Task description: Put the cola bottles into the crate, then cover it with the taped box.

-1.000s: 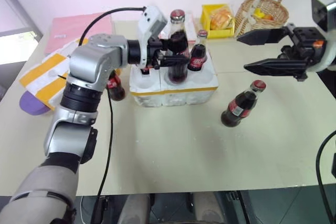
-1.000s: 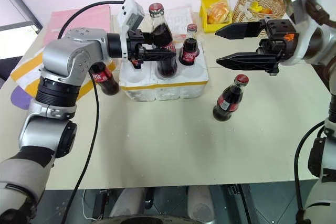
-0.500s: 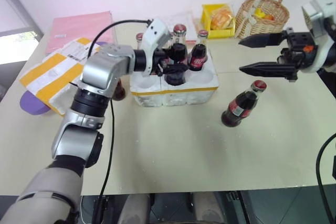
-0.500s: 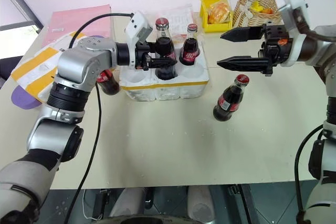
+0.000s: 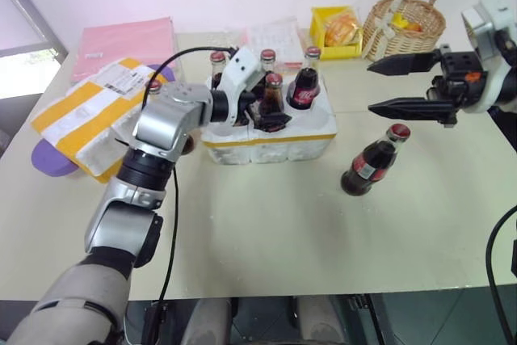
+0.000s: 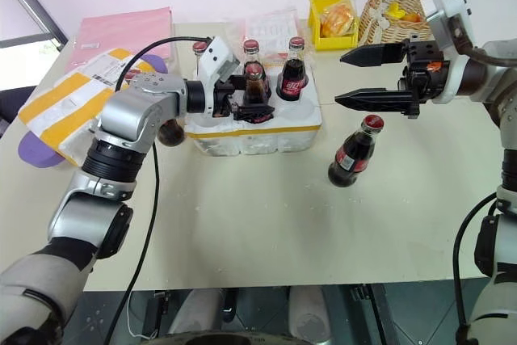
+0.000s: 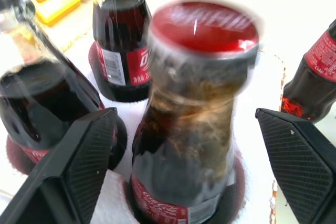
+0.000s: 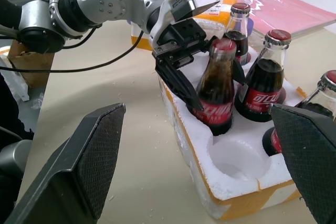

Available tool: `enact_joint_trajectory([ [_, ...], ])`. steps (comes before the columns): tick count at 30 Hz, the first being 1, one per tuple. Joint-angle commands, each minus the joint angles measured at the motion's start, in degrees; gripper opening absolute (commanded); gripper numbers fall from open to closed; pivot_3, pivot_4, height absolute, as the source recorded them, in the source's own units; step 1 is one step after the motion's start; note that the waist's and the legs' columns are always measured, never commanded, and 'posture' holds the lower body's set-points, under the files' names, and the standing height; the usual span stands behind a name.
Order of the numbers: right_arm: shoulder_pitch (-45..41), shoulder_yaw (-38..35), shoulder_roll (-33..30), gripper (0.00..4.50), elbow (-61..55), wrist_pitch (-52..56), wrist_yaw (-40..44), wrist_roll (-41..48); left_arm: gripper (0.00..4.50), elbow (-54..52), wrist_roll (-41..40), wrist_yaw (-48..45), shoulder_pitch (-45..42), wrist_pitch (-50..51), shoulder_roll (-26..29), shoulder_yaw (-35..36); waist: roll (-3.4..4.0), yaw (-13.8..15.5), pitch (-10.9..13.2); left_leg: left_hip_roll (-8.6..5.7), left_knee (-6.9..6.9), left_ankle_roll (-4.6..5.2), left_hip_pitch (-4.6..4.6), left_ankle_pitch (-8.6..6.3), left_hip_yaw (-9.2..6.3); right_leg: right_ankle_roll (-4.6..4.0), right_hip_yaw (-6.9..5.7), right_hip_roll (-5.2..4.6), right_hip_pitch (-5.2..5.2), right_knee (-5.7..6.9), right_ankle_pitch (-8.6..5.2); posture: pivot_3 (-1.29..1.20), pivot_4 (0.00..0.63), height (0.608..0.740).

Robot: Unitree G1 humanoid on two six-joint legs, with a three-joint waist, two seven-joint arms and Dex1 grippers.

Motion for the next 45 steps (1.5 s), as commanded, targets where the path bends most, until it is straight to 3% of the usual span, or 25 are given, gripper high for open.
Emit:
enact_joint_trajectory([
  [1, -1.61, -1.01, -0.03, 4.50, -0.32, -0.67, 0.17, 0.28, 4.48, -4.70, -2.05, 0.86, -0.99, 0.76, 0.74, 4.03, 0.00, 0.00, 0.00, 0.00, 0.00, 0.00, 0.00, 0.00, 0.00, 0.00, 0.00, 0.00, 0.00, 0.00, 0.00, 0.00, 0.150, 0.738],
  [6, -1.52, -1.00, 0.06, 4.50, -0.20, -0.71, 0.43, 0.32, 4.48, -12.95, -9.16, -2.62, -1.60, 6.16, 5.92, 10.55, 0.00, -0.27, 0.00, 0.00, -0.01, 0.00, 0.01, 0.00, -0.01, 0.00, 0.00, 0.00, 0.00, 0.00, 0.00, 0.00, 0.150, 0.738],
  [10, -1.39, -0.75, 0.21, 4.50, 0.10, -1.01, 0.82, 0.14, 4.48, -18.27, -16.55, -7.26, 0.39, 12.86, 14.15, 16.11, 0.01, -0.33, -0.01, 0.02, -0.03, 0.00, 0.05, 0.00, -0.01, 0.00, 0.00, 0.01, 0.00, 0.01, 0.00, 0.00, 0.150, 0.738],
  [15, -1.86, -0.33, 1.10, 4.50, 1.29, -1.33, 1.13, -0.17, 4.48, -28.13, -25.76, -18.01, 12.51, 17.22, 29.47, 23.58, 0.04, -0.47, -0.02, 0.03, -0.10, 0.00, 0.15, 0.00, 0.09, -0.01, 0.14, 0.03, 0.00, 0.03, 0.00, 0.00, 0.150, 0.738],
  [21, -2.11, -0.01, 1.62, 4.50, 2.00, -1.74, 1.93, -0.65, 4.48, -34.12, -28.58, -17.75, 29.54, 17.97, 37.70, 37.05, 0.01, -0.05, -0.01, 0.05, -0.04, 0.00, 0.15, -0.01, 0.09, -0.04, 0.16, 0.04, 0.07, -0.02, 0.02, 0.00, 0.150, 0.738],
  [24, -2.34, 0.23, 1.65, 4.50, 2.66, -2.04, 2.46, -1.08, 4.48, -36.68, -25.10, -15.41, 40.61, 14.99, 38.32, 44.51, 0.02, -0.22, -0.01, 0.07, -0.15, 0.00, 0.22, -0.01, 0.12, -0.06, 0.19, 0.04, 0.06, -0.03, 0.01, 0.00, 0.150, 0.738],
  [28, -2.74, 0.50, 1.69, 4.50, 3.38, -2.48, 2.87, -1.43, 4.48, -38.05, -18.01, -5.48, 51.34, 11.25, 34.04, 48.63, 0.04, -0.19, -0.02, 0.13, -0.17, -0.01, 0.26, -0.01, 0.16, -0.11, 0.22, 0.09, 0.06, -0.06, 0.03, 0.00, 0.150, 0.738],
  [35, -3.87, 0.88, 2.54, 4.50, 4.29, -2.39, 2.68, -1.87, 4.48, -35.71, -15.07, 14.41, 43.98, 9.43, 21.57, 44.59, -0.04, 1.29, -0.04, 0.12, -0.06, -0.01, 0.32, -0.02, 0.20, -0.17, 0.27, 0.09, 0.15, -0.07, 0.11, 0.00, 0.150, 0.738],
  [45, -3.13, 0.20, 2.98, 4.50, 3.01, -1.17, 1.58, -1.25, 4.48, -29.06, -13.63, 16.92, 38.29, 5.34, 19.13, 35.60, -0.04, 1.08, -0.04, 0.10, -0.11, -0.01, 0.32, -0.02, 0.26, -0.16, 0.30, 0.09, 0.13, -0.07, 0.12, 0.00, 0.150, 0.738],
])
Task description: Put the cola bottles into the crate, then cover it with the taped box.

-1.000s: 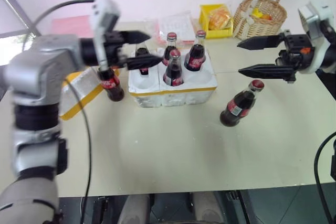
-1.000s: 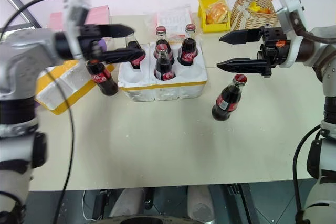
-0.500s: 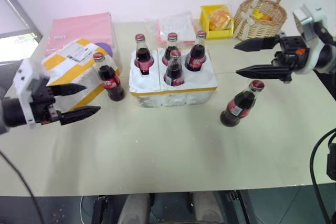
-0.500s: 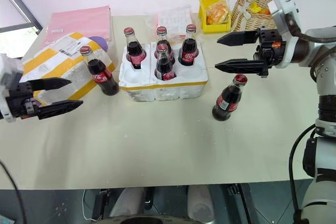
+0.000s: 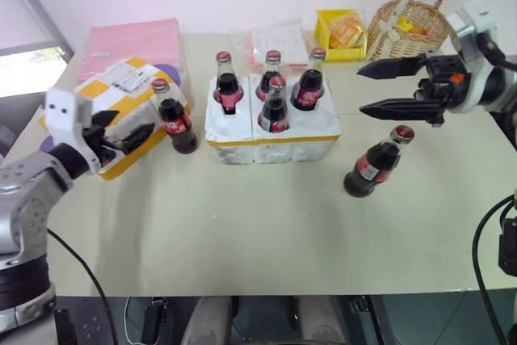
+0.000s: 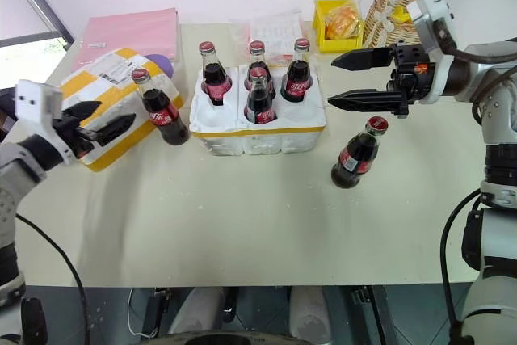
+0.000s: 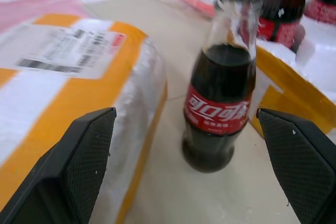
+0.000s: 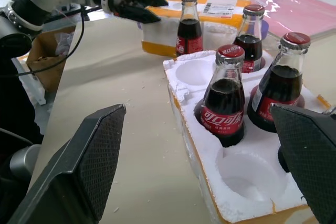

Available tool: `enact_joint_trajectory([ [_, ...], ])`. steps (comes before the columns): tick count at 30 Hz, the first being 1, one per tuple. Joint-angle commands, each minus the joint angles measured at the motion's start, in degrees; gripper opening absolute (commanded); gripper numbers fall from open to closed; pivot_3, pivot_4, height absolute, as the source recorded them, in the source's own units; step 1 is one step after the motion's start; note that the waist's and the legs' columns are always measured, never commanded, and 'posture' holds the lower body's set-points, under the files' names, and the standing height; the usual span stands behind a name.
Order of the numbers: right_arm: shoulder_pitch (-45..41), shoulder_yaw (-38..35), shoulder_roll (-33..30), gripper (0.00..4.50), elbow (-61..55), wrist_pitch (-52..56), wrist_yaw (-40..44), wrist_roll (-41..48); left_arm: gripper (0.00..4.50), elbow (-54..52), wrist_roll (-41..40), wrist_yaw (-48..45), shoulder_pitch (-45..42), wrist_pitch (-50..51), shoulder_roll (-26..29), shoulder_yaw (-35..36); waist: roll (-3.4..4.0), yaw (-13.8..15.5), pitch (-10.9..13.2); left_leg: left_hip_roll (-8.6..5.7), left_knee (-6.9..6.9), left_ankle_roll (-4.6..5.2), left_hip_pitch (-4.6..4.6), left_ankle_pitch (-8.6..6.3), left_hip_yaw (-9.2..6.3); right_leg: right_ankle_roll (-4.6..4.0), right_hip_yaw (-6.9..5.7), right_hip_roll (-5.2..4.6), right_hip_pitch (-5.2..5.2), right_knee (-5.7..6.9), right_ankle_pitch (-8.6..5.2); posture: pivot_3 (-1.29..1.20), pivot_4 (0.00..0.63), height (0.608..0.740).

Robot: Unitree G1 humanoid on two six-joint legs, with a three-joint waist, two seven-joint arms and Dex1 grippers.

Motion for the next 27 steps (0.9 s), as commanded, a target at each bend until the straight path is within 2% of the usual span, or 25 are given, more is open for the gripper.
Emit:
enact_joint_trajectory([
  [1, -0.77, -1.99, -0.36, 4.50, -1.71, 0.26, -0.57, 1.05, 4.48, 0.21, 0.01, 0.23, -1.48, -1.96, 0.83, -0.15, 0.00, -0.05, 0.00, 0.01, 0.00, 0.00, 0.00, 0.00, 0.00, 0.00, 0.00, 0.01, 0.00, 0.00, 0.00, 0.00, 0.150, 0.738],
  [11, 0.14, -2.92, -0.26, 4.50, -2.26, 0.45, -1.79, 1.49, 4.48, 5.39, 1.92, -2.55, -2.76, -5.90, 1.11, -6.16, 0.00, 0.16, 0.00, 0.01, 0.00, 0.00, 0.00, 0.00, 0.00, 0.00, 0.00, 0.02, 0.00, 0.00, 0.00, 0.00, 0.150, 0.738],
  [21, 0.80, -3.45, -0.54, 4.50, -3.24, 0.82, -2.37, 2.02, 4.48, 11.47, 4.92, -2.75, -6.95, -11.22, -2.60, -12.36, 0.00, 0.26, 0.00, 0.00, 0.00, 0.00, 0.00, 0.00, 0.01, 0.00, 0.01, 0.02, 0.00, -0.01, 0.00, 0.00, 0.150, 0.738],
  [27, 1.10, -3.35, -0.46, 4.50, -3.61, 0.74, -2.57, 2.15, 4.48, 19.85, 7.42, -2.27, -12.23, -14.49, -4.97, -14.33, 0.00, 0.18, 0.00, 0.00, 0.02, 0.00, 0.00, 0.00, 0.01, 0.02, 0.01, 0.02, 0.00, 0.00, 0.01, 0.00, 0.150, 0.738],
])
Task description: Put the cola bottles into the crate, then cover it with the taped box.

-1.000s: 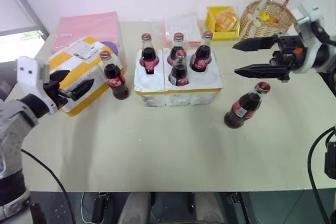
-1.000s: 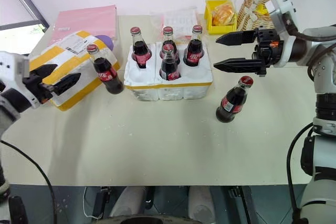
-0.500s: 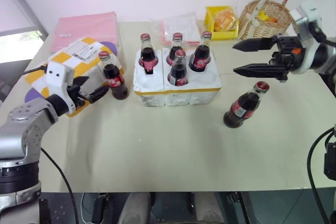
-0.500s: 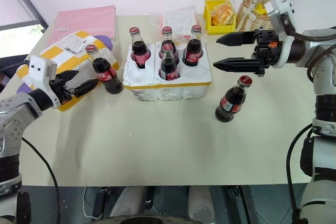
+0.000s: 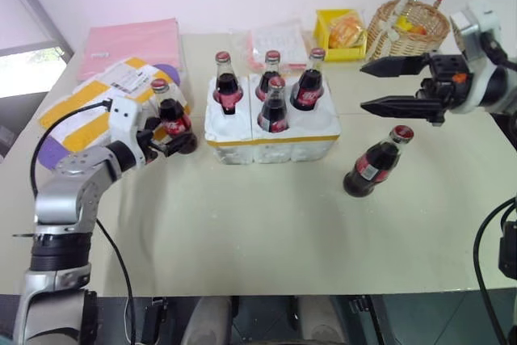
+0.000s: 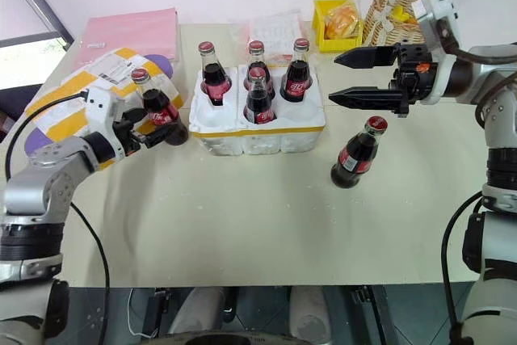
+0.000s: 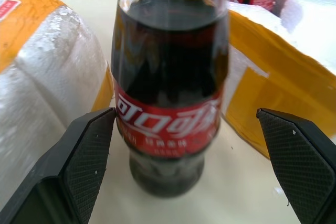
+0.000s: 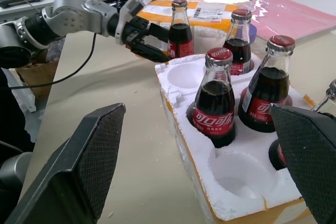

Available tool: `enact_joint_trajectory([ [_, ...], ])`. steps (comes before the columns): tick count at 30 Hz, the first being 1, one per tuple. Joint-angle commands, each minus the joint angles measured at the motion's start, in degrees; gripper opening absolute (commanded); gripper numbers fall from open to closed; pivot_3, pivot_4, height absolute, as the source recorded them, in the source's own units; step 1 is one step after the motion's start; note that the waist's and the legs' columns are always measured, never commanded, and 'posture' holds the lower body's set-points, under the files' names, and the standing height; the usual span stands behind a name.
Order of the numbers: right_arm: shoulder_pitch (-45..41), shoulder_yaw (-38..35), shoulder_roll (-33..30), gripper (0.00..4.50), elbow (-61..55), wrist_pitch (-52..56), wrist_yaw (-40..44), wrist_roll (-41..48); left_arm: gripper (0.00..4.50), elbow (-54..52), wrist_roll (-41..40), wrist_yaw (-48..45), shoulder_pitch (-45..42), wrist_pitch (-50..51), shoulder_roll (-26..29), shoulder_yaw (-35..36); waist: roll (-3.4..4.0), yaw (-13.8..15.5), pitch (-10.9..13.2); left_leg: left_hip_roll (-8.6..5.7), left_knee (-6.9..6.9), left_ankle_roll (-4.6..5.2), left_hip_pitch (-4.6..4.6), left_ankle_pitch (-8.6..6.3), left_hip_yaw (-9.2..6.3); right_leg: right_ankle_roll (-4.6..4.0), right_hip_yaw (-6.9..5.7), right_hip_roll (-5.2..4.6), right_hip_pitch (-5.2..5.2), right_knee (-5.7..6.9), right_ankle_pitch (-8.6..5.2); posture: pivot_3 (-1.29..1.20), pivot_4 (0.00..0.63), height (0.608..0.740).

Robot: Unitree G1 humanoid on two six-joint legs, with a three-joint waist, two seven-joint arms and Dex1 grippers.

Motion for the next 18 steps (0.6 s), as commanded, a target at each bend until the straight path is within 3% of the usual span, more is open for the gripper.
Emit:
enact_joint_trajectory([
  [1, -0.83, -1.66, -0.39, 4.50, -1.84, -0.25, -0.16, 0.95, 4.48, 3.21, 1.48, 0.25, -2.91, -2.93, -0.17, -0.02, 0.00, -0.07, 0.00, 0.00, 0.00, 0.00, 0.00, 0.00, 0.00, 0.01, 0.00, 0.00, 0.00, -0.01, 0.00, 0.00, 0.150, 0.738],
  [10, -0.47, -1.94, -0.26, 4.50, -2.44, 0.02, -0.79, 1.25, 4.48, 12.36, 3.74, -1.52, -9.04, -7.70, -2.40, -1.36, 0.00, 0.05, 0.00, 0.00, 0.00, 0.00, 0.00, 0.00, 0.00, 0.02, 0.00, 0.00, 0.00, 0.00, 0.01, 0.00, 0.150, 0.738],
  [13, -0.42, -1.95, -0.20, 4.50, -2.58, 0.06, -1.00, 1.33, 3.69, 12.24, 3.18, -3.54, -9.41, -8.21, -2.49, -1.63, 0.00, -0.05, 0.00, -0.01, -0.01, 0.00, 0.00, 0.00, 0.00, 0.02, 0.00, 0.00, 0.00, -0.01, 0.01, 0.00, 0.150, 0.738],
  [15, -0.30, -1.96, -0.26, 4.50, -2.87, 0.16, -1.06, 1.44, 2.76, 11.61, 3.16, -4.28, -9.19, -7.50, -1.84, -1.62, 0.00, -0.20, 0.00, 0.00, -0.02, 0.00, 0.00, 0.00, -0.01, 0.02, 0.00, 0.00, -0.01, 0.00, 0.01, 0.00, 0.150, 0.738],
  [18, 0.09, -2.24, -0.56, 4.50, -3.33, 0.39, -1.14, 1.78, 2.77, 10.44, 2.86, -5.62, -8.88, -5.20, 0.35, -1.18, -0.01, -0.27, 0.00, 0.00, -0.03, 0.00, 0.00, 0.00, -0.01, 0.02, -0.01, 0.00, -0.01, 0.00, 0.01, 0.00, 0.150, 0.738],
])
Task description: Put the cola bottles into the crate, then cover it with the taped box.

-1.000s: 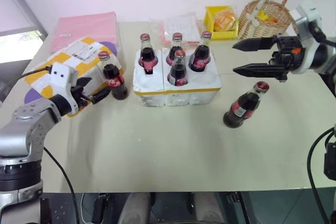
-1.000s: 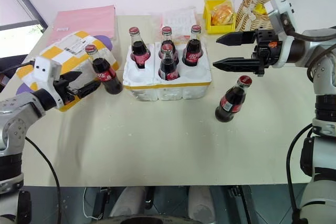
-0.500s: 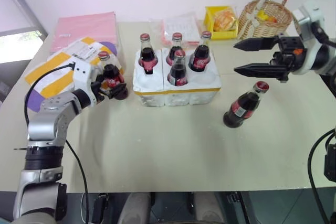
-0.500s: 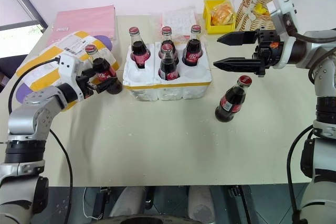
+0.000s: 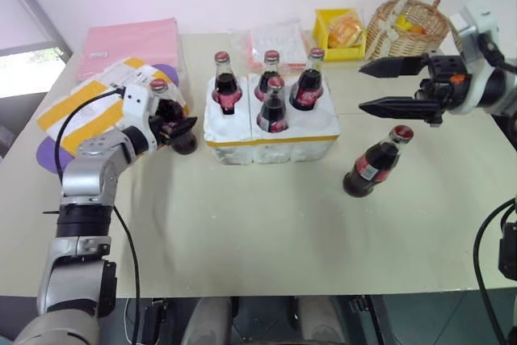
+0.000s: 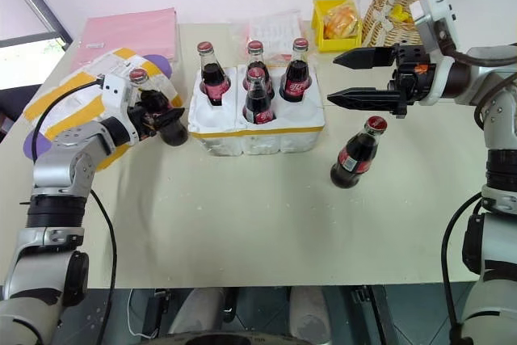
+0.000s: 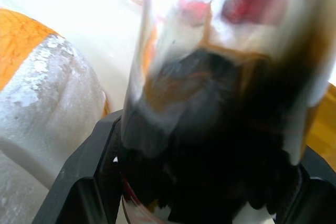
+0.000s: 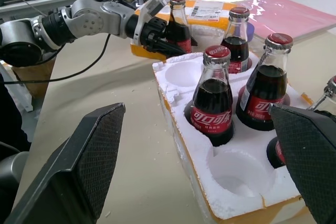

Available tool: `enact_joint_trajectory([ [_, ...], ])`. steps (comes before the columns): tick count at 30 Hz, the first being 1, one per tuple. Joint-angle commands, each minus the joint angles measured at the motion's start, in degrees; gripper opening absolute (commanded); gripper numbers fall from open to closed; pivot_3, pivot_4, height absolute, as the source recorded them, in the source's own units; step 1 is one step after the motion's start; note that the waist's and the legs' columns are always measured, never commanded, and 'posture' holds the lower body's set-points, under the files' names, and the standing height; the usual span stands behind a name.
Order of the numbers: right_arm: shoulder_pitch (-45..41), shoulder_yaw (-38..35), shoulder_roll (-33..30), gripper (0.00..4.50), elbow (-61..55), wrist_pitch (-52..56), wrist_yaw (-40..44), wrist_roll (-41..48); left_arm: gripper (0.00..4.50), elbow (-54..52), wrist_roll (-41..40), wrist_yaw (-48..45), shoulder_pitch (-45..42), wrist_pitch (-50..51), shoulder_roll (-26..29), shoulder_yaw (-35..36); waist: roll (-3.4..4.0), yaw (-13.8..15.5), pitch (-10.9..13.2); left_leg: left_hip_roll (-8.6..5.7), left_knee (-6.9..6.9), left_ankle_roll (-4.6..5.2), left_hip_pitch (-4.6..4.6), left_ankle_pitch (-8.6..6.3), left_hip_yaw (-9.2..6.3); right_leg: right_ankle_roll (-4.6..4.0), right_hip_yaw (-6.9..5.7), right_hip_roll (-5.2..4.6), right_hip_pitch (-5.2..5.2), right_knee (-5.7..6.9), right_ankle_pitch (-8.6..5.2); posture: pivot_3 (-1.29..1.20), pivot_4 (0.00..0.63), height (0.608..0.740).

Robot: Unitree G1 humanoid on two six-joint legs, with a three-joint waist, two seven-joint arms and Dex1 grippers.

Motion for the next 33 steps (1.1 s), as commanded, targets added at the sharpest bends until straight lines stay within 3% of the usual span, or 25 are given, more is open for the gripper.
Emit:
enact_joint_trajectory([
  [1, -0.13, -2.27, -0.76, 4.50, -2.45, 0.30, 0.05, 1.52, 2.77, -3.68, -1.57, -2.34, -0.54, 2.40, 3.03, 1.36, 0.00, -0.12, 0.00, 0.00, 0.00, 0.00, 0.00, 0.00, 0.01, 0.00, 0.01, 0.00, 0.00, 0.00, 0.00, 0.00, 0.150, 0.738],
  [6, 0.03, -2.15, -1.77, 4.50, -2.59, 0.54, 1.13, 1.81, 2.77, -10.24, -7.16, -8.68, -2.59, 10.60, 8.73, 2.83, -0.05, -0.06, 0.04, 0.00, 0.00, 0.00, -0.02, 0.00, -0.01, 0.00, 0.00, 0.00, -0.01, 0.00, 0.00, 0.00, 0.150, 0.738],
  [12, -0.72, -1.99, -1.98, 4.50, -2.17, 0.40, 1.80, 1.82, 2.77, -12.37, -12.79, -12.39, -12.17, 19.31, 13.17, 2.97, -0.09, 0.31, 0.06, -0.02, 0.08, 0.00, -0.18, 0.00, -0.07, 0.03, -0.05, 0.00, -0.07, -0.03, 0.01, 0.00, 0.150, 0.738],
  [20, -0.24, -1.72, -0.91, 4.50, -2.37, 0.31, 1.32, 1.73, 2.77, -8.47, -13.54, -12.58, -24.19, 21.43, 7.18, -1.75, -0.09, -0.14, 0.06, -0.02, 0.07, 0.00, -0.19, 0.00, -0.06, 0.07, -0.05, 0.00, -0.08, -0.03, 0.02, 0.00, 0.150, 0.738],
  [33, 2.24, -4.08, -1.82, 4.50, -5.59, 2.64, -1.04, 3.78, 2.77, 0.11, -2.92, -15.43, -21.00, 7.18, 2.24, -10.51, -0.10, -0.05, 0.07, -0.01, 0.06, 0.00, -0.19, 0.01, -0.03, 0.06, -0.02, 0.02, -0.14, -0.01, 0.03, 0.00, 0.150, 0.738],
])
